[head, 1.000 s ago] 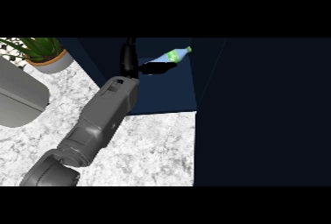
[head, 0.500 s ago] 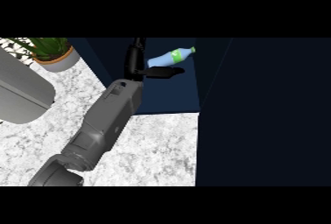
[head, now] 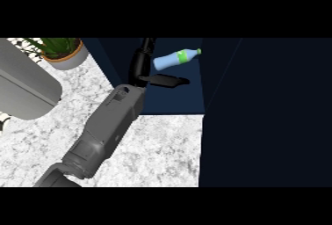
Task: Pick up the bottled water, place it into the cabinet and close the cabinet
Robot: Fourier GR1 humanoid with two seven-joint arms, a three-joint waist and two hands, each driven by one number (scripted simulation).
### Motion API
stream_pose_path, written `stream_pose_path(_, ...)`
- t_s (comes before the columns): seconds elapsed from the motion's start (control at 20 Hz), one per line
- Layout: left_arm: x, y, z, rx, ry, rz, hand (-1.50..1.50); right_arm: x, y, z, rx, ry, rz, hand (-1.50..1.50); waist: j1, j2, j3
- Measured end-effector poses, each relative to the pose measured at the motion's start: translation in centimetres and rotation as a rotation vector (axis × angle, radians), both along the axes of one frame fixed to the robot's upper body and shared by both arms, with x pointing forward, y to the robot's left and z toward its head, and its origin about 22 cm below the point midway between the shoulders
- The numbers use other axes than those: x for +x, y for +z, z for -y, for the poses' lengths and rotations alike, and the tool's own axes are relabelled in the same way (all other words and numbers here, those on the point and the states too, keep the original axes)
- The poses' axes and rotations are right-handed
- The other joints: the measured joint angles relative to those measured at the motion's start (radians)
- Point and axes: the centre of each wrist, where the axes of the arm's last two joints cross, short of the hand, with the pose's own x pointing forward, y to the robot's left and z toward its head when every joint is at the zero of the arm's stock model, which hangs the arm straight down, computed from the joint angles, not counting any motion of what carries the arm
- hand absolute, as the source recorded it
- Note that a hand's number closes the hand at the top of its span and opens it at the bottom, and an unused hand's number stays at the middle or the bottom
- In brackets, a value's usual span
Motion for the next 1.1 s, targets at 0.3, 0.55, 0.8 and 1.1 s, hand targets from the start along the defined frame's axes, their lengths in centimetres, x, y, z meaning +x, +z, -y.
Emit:
stream_pose_path(0.3, -1.7, -0.6, 0.0, -0.101, -0.07, -0.044, -1.5, -0.3, -0.4, -0.4, 0.01, -0.012, -0.013, -1.5, 0.029, -0.013, -0.004)
stream_pose_path(0.55, -4.2, -1.1, 0.1, -0.159, -0.113, -0.074, -1.5, -0.1, -0.1, -0.5, 0.009, -0.014, -0.014, -1.5, 0.048, -0.02, -0.003)
stream_pose_path(0.8, -8.2, -1.4, -0.9, -0.234, -0.108, -0.084, -1.5, -0.5, 0.1, -0.6, 0.004, -0.009, -0.015, -1.5, 0.061, -0.025, -0.004)
stream_pose_path(1.1, -14.8, -0.5, -3.2, -0.294, -0.125, -0.109, -1.5, -0.5, 0.6, -0.7, -0.046, 0.028, 0.01, -1.5, 0.056, -0.021, -0.005)
